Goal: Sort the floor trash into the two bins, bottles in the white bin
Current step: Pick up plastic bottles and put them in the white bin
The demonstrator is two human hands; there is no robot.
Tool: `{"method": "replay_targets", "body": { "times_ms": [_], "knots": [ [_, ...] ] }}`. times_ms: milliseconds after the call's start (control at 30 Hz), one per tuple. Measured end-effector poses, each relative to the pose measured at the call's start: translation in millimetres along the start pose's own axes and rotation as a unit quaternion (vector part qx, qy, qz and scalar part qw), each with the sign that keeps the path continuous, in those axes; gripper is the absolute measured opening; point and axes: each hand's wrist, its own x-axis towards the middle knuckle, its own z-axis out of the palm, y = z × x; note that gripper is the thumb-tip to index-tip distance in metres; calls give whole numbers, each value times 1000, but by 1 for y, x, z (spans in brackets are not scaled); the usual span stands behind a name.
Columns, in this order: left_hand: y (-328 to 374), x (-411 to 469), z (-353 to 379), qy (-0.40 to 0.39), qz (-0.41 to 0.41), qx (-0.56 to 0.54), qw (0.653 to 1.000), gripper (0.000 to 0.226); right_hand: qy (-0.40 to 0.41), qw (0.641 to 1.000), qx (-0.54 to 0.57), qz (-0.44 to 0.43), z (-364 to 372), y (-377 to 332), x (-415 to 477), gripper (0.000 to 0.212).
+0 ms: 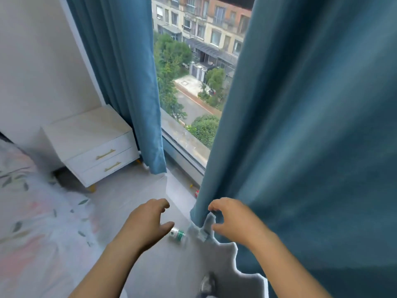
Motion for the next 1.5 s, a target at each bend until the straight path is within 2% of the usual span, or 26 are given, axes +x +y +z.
{"method": "replay_targets", "body": {
  "times_ms": [400,633,800,1067,1300,1500],
  "knots": [
    [-33,92,-1,-8,-122,-40,992,41,-57,994,-16,-92,-14,4,157,45],
    [-42,146,17,-34,-171,-64,983,40,-69,986,-84,-129,-3,25,267,44],
    [-68,186,37,-78,-183,-62,978,41,-119,977,-149,-98,32,48,331,32],
    [-126,268,88,-143,-174,-30,974,43,-225,946,-233,28,109,104,387,47],
    [-175,340,172,-194,-149,-4,970,37,-257,931,-241,93,194,157,436,42],
    [-215,390,266,-232,-148,15,961,33,-308,908,-249,134,276,218,475,53]
  ]
}}
